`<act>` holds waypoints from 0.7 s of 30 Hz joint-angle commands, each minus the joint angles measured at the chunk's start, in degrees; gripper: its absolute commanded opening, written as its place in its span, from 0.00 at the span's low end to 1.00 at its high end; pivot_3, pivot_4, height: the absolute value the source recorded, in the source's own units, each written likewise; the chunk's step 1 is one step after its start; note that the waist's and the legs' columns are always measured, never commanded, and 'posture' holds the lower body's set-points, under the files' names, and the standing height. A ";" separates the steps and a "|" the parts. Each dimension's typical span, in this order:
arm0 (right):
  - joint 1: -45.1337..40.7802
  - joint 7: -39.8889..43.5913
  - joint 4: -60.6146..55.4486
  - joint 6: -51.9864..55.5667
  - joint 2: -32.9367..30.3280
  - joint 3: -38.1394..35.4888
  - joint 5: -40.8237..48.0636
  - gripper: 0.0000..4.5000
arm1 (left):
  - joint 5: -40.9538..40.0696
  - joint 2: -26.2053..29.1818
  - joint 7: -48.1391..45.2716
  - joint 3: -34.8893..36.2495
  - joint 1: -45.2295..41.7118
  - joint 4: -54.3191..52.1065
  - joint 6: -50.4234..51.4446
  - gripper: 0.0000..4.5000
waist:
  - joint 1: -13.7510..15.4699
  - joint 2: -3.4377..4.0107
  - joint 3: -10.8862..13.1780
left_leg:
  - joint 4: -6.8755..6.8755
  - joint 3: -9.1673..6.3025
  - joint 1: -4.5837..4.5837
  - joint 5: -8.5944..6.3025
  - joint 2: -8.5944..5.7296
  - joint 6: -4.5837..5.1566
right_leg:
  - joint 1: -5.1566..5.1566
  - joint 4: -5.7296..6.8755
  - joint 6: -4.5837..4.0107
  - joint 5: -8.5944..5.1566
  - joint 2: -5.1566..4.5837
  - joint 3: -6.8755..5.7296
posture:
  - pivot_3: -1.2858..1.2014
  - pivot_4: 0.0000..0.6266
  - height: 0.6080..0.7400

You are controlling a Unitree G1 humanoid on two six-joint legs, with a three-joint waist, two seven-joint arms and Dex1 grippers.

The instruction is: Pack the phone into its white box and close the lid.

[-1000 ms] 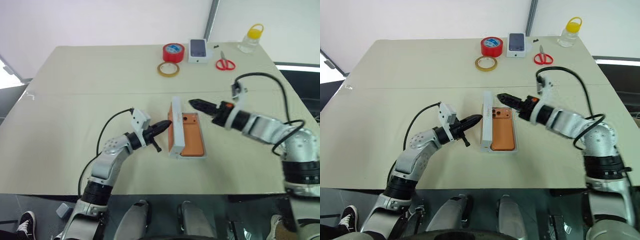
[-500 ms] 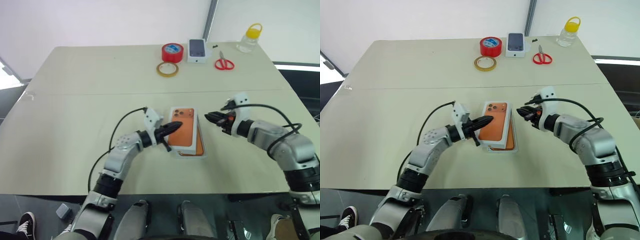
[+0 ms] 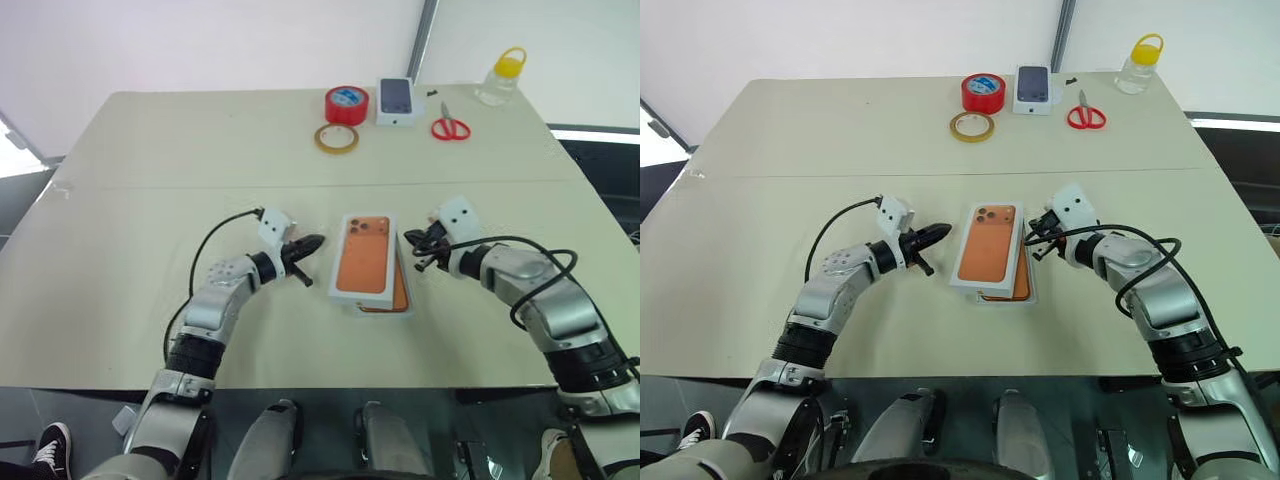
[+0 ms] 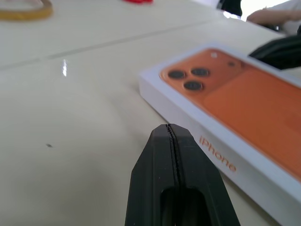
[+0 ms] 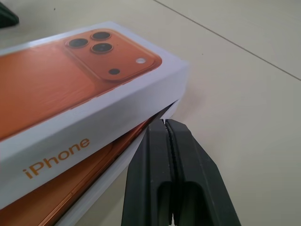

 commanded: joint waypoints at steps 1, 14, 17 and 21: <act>-1.25 0.78 -1.84 -0.85 0.97 -1.28 -1.97 0.01 | 0.80 -0.20 -0.23 -0.83 -2.32 -0.13 2.04 0.00 | 0.01 0.00 0.00 | 0.00 0.00 0.00 0.00 0.00 0.00 | -0.01 0.01 0.00 0.00 0.00 0.00 | 0.52 0.24 1.00; -0.66 3.17 -4.02 -0.87 1.62 -1.65 -5.87 0.01 | 1.56 -4.21 -2.45 -3.29 -4.68 1.92 4.69 0.00 | 0.02 0.00 0.00 | 0.00 0.00 0.00 0.02 -0.01 -0.03 | 0.00 0.01 0.00 0.00 -0.01 0.00 | 0.52 0.24 1.00; 0.11 3.69 -4.89 -0.90 1.16 -1.88 -7.01 0.01 | 1.61 -4.78 -2.82 -4.05 -4.53 1.29 5.23 0.00 | 0.06 0.00 0.00 | 0.01 0.00 0.00 0.02 -0.01 -0.03 | 0.00 0.01 0.00 0.00 -0.01 0.00 | 0.52 0.24 1.00; 1.17 4.30 -6.06 -0.54 0.88 -2.54 -7.71 0.01 | 1.72 -4.70 -3.11 -4.23 -4.65 0.10 5.38 0.00 | 0.09 0.00 0.00 | 0.01 0.00 0.00 0.02 -0.02 -0.03 | 0.01 0.01 0.00 0.00 -0.02 0.00 | 0.52 0.24 1.00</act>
